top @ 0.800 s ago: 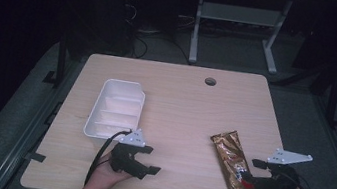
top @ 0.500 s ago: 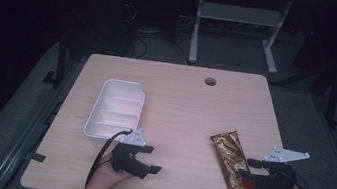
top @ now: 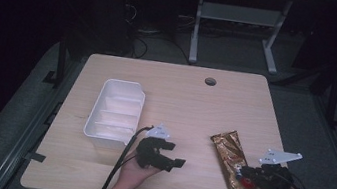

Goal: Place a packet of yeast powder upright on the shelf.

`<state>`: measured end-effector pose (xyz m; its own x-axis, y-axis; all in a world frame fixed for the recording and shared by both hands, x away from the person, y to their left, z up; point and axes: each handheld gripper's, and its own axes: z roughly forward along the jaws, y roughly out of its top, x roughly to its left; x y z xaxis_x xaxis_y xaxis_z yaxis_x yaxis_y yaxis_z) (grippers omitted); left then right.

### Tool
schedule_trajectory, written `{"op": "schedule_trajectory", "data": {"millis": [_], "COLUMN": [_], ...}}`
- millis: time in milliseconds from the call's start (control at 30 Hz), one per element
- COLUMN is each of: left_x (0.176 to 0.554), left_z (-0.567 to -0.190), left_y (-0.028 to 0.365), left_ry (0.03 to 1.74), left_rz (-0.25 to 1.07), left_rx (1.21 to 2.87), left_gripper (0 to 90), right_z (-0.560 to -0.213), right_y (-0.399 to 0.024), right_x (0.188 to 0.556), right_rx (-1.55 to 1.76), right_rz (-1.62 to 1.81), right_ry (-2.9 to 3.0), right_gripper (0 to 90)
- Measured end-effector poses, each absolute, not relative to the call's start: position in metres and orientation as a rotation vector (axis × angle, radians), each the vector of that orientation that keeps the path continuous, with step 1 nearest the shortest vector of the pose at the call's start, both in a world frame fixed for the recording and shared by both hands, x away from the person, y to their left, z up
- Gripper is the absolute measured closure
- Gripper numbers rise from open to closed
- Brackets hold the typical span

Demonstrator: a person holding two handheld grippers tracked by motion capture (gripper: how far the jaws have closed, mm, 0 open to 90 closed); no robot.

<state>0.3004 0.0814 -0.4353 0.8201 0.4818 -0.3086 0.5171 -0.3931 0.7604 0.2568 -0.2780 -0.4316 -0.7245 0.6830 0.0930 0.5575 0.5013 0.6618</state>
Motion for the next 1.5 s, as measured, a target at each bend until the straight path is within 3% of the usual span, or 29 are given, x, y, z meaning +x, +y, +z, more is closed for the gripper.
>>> {"op": "schedule_trajectory", "data": {"millis": [333,700,933,1133,1333,1500], "left_x": [0.355,0.389,0.404,0.405,0.403,0.400], "left_z": [-0.440,-0.455,-0.463,-0.467,-0.466,-0.461], "left_y": [0.011,-0.022,-0.034,-0.041,-0.043,-0.043], "left_ry": [0.763,0.861,0.899,0.875,0.834,0.827], "left_rz": [-0.076,-0.166,-0.265,-0.348,-0.421,-0.370], "left_rx": [2.142,2.123,2.101,2.087,2.075,2.091], "left_gripper": [26.2,22.8,31.3,45.8,54.1,74.5], "right_z": [-0.443,-0.443,-0.442,-0.443,-0.445,-0.446], "right_y": [-0.280,-0.275,-0.272,-0.274,-0.278,-0.280], "right_x": [0.262,0.263,0.263,0.263,0.265,0.266], "right_rx": [1.086,1.035,1.001,1.004,1.041,1.061], "right_rz": [0.974,0.922,0.889,0.896,0.930,0.942], "right_ry": [2.618,2.634,2.632,2.624,2.610,2.604], "right_gripper": [78.7,78.2,75.3,72.4,67.1,64.4]}}
